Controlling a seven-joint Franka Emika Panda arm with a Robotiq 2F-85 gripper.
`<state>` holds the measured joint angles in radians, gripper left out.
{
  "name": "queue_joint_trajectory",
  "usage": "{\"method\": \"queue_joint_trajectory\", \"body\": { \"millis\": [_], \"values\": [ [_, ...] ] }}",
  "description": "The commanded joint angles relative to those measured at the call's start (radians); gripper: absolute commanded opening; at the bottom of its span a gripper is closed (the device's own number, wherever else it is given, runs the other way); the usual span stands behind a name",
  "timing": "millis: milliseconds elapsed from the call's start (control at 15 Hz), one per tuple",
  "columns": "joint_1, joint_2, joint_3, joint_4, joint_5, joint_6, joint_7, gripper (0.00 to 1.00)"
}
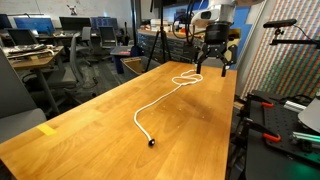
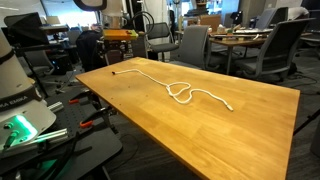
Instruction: Tie a knot using the white rope on the table
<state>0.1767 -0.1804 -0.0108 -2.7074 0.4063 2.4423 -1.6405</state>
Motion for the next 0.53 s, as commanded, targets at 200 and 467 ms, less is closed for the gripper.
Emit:
{"method": "queue_joint_trajectory", "body": {
  "millis": [200, 467],
  "values": [
    [-0.112, 0.149, 0.161, 0.100, -0.372, 0.305, 0.469, 1.00],
    [-0.069, 0.136, 0.121, 0.080, -0.380, 0.275, 0.476, 1.00]
  ]
}}
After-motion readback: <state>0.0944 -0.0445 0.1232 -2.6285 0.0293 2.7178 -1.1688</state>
